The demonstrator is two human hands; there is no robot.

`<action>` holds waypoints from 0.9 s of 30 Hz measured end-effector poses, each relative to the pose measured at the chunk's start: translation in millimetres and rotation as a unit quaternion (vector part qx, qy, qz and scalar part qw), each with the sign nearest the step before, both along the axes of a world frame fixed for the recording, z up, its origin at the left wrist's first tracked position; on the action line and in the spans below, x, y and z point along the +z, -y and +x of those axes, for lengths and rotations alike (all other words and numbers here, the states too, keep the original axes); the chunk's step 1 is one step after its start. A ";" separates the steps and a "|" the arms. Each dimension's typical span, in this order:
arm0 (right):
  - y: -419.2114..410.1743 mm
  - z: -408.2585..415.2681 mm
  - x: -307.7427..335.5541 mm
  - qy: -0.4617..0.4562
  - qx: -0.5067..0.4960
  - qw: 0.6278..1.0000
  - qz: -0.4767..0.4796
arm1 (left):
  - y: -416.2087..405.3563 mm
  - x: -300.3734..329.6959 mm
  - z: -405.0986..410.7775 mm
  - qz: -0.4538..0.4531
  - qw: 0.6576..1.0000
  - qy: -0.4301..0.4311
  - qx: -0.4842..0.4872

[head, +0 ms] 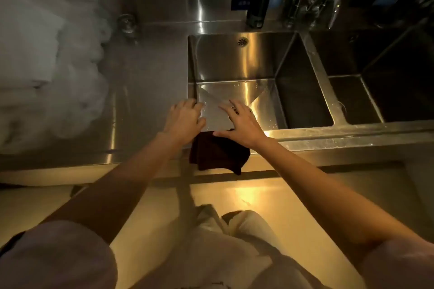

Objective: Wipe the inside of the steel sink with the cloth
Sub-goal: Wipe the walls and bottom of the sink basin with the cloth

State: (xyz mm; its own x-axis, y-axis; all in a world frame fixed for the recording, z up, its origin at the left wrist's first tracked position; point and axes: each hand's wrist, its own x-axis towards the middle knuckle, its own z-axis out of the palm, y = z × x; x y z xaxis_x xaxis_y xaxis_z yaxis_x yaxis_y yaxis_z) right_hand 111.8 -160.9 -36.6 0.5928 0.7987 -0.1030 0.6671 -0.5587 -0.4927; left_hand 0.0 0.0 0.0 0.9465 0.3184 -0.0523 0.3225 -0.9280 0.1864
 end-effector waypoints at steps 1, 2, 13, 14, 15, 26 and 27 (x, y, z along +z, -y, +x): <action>-3.5 -4.2 -1.9 -0.001 -0.008 1.000 -0.002 | -3.7 -1.9 -0.4 -0.002 1.000 -0.001 -0.016; -6.2 -7.6 -3.1 0.000 -0.022 1.000 -0.008 | -7.5 -4.3 -0.8 -0.008 1.000 -0.002 -0.029; 8.4 -76.5 -47.5 0.034 -0.132 0.988 -0.075 | -14.0 -34.8 -7.5 -0.072 0.992 -0.030 -0.100; 8.4 -79.9 -49.1 0.043 -0.137 0.987 -0.068 | -13.9 -35.7 -7.8 -0.078 0.991 -0.030 -0.102; 7.9 -81.9 -50.1 0.045 -0.145 0.987 -0.057 | -13.7 -36.2 -8.3 -0.084 0.991 -0.031 -0.103; 5.3 -98.0 -56.3 0.045 -0.188 0.981 0.038 | -26.1 -34.7 -13.7 -0.125 0.988 -0.019 -0.092; 5.3 -100.2 -56.6 0.048 -0.184 0.981 0.046 | -26.5 -34.2 -14.4 -0.126 0.988 -0.015 -0.091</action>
